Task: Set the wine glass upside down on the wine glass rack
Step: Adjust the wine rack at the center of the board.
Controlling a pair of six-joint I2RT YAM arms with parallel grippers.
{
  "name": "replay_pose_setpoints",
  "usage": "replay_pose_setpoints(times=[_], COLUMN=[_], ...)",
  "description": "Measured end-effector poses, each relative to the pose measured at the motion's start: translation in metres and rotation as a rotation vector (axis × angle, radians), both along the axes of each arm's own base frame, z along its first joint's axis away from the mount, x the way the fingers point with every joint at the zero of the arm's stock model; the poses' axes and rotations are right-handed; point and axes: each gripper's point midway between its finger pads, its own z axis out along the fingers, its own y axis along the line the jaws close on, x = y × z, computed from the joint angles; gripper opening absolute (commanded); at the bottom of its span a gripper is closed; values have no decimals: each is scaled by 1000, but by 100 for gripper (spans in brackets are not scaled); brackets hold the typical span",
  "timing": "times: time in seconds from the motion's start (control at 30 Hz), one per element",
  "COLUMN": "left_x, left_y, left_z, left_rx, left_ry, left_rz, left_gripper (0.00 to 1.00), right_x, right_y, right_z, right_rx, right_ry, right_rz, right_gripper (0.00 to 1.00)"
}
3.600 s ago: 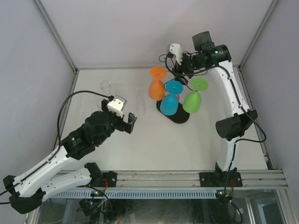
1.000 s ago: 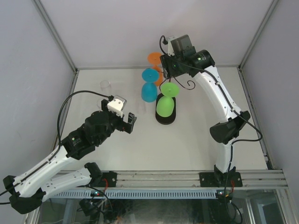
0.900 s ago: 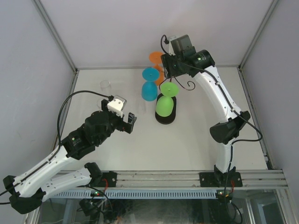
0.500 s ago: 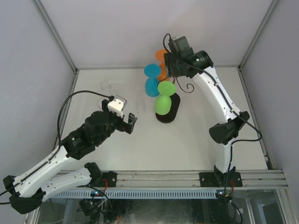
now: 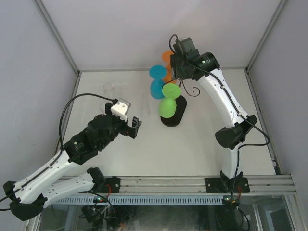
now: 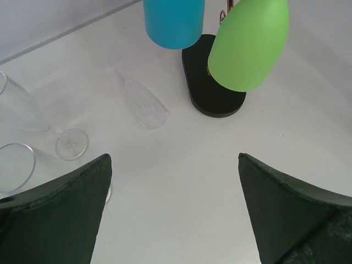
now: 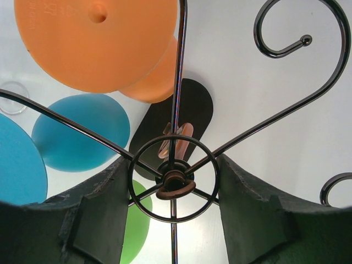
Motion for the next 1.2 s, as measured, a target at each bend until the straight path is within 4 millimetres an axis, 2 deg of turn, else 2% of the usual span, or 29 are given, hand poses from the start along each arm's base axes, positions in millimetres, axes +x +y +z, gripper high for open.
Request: replay_pose_setpoints(times=[0.13,0.27,0.73,1.2], left_x=[0,0,0,0], left_y=[0,0,0,0], left_z=[0,0,0,0], left_rx=[0,0,0,0], left_ry=[0,0,0,0], left_rz=[0,0,0,0], left_gripper=[99,99,99,99], right_x=[0,2,7,9], right_y=[0,0,5,11], right_z=[0,-1,-2,2], right_rx=[4,11,30,16], right_ry=[2,3,-4,-28], right_rz=[8,12,42,121], right_gripper=[35,47,69,73])
